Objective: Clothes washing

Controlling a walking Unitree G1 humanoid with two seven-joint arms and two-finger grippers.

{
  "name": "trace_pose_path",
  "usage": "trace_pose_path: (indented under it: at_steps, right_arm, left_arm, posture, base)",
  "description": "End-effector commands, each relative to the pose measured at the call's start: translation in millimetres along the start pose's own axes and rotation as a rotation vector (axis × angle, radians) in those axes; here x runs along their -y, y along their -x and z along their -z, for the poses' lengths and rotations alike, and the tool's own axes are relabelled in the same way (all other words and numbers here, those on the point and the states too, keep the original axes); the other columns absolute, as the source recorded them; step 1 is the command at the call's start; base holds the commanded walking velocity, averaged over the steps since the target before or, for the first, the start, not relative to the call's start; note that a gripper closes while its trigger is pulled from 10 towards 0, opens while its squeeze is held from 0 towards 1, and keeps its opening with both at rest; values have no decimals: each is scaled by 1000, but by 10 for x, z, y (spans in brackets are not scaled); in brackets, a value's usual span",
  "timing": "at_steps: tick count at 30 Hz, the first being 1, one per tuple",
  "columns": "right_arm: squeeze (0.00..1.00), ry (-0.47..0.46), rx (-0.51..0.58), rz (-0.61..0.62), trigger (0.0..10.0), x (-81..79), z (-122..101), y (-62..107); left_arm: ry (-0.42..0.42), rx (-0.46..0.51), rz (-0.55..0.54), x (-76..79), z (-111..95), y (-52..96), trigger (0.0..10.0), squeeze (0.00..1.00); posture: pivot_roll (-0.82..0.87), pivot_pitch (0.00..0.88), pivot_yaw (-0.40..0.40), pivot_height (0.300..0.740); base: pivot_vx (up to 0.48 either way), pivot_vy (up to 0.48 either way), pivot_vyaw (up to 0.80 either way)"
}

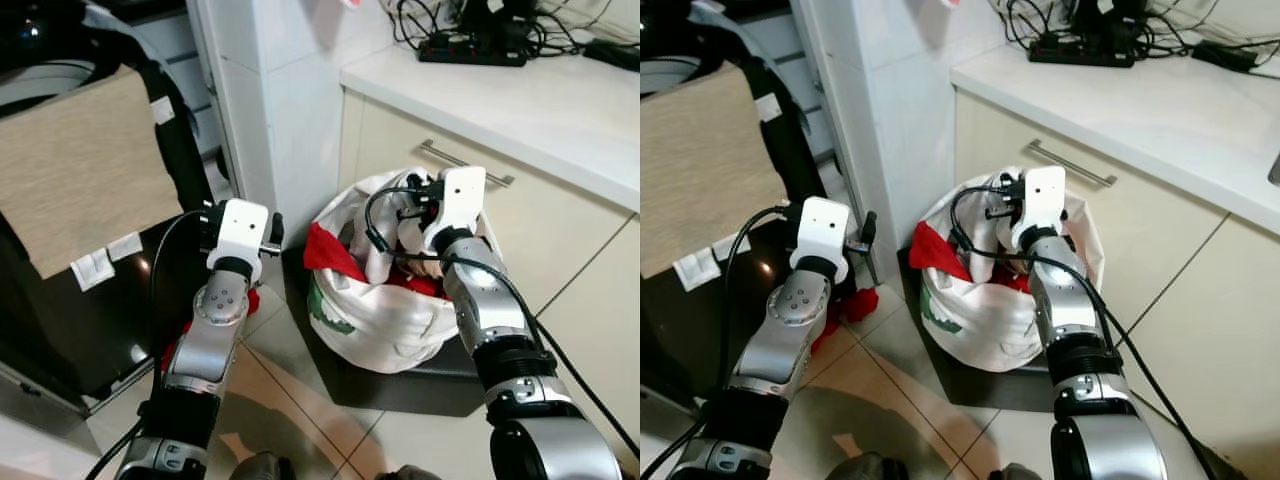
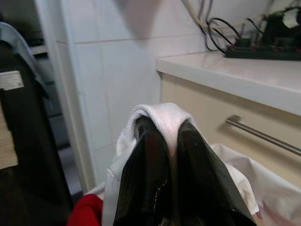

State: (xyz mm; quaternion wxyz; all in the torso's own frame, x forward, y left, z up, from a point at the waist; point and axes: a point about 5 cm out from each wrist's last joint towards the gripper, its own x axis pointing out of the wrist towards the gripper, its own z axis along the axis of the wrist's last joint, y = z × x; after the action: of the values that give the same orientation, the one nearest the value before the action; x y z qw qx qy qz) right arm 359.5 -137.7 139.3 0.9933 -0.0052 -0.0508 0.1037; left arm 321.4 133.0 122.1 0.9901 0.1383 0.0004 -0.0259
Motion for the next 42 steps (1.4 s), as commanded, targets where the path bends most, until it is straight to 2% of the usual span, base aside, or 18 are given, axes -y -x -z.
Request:
trace_pose_path:
  at_steps: [1,2,4,5,6,7,9,10,11,12,15,17,20,23,27,32,35,42]
  right_arm:
    - [0,22,54,-6,0,-10,-126,-53]
    - [0,48,92,-1,0,26,-243,-90]
    - [0,56,108,0,0,35,-289,-102]
    - [0,123,225,1,0,73,-631,-175]
    - [0,123,225,1,0,73,-631,-175]
    - [0,169,317,2,0,85,-918,-219]
    - [0,196,388,-15,0,63,-1129,-247]
    - [0,196,388,-15,0,63,-1129,-247]
    - [0,215,458,-59,0,-25,-1340,-282]
    - [0,220,484,-87,0,-88,-1422,-299]
    - [0,223,512,-122,0,-173,-1507,-321]
    - [0,214,541,-172,0,-296,-1581,-333]
    - [0,191,548,-210,0,-385,-1588,-336]
    - [0,152,496,-235,0,-467,-1445,-359]
    - [0,130,470,-232,0,-462,-1372,-361]
    - [0,106,329,-183,0,-323,-917,-290]
    - [0,99,268,-156,0,-236,-727,-228]
    - [0,96,195,-121,0,-144,-501,-170]
  left_arm:
    - [-6,3,-11,-11,5,1,10000,0]
    - [-6,9,-14,-13,-2,4,10000,0]
    - [-6,10,-15,-16,-4,6,10000,0]
    - [-6,17,-22,-29,-12,12,10000,0]
    - [-6,17,-22,-29,-12,12,10000,0]
    - [-4,22,-27,-38,-18,15,10000,0]
    - [-2,23,-29,-38,-20,14,10000,0]
    - [-2,23,-29,-38,-20,14,10000,0]
    - [0,26,-29,-30,-28,13,10000,0]
    - [1,28,-29,-24,-32,12,10000,0]
    - [2,31,-28,-14,-37,9,10000,0]
    - [3,33,-29,-9,-42,7,10000,0]
    - [5,34,-32,-7,-39,13,10000,0]
    - [3,32,-37,-5,-32,27,10000,0]
    - [1,29,-43,-11,-26,33,10000,0]
    - [58,7,-127,-172,7,49,10000,0]
    - [53,5,-154,-228,18,56,10000,0]
    - [30,9,-144,-189,-4,42,10000,0]
  posture:
    - [-55,0,14,740]
    - [-55,0,14,740]
    - [-49,0,12,740]
    - [-49,0,11,740]
    - [-49,0,11,740]
    - [-50,0,10,740]
    - [-49,0,8,740]
    - [-49,0,8,740]
    - [-51,0,9,740]
    - [-51,0,9,740]
    - [-53,0,6,740]
    - [-49,0,2,740]
    - [-49,0,2,740]
    - [-37,0,-10,740]
    - [-35,0,-12,740]
    - [-27,0,-19,740]
    - [-27,0,-18,740]
    - [-35,0,-5,740]
  base:
    - [0,0,506]
    - [0,0,513]
    - [0,0,513]
    - [0,0,494]
    - [0,0,494]
    - [0,0,494]
    - [0,0,488]
    - [0,0,488]
    - [0,0,481]
    - [0,0,488]
    - [0,0,494]
    - [0,0,488]
    - [0,0,481]
    - [0,0,475]
    - [0,0,475]
    - [0,192,474]
    - [0,480,460]
    - [0,480,449]
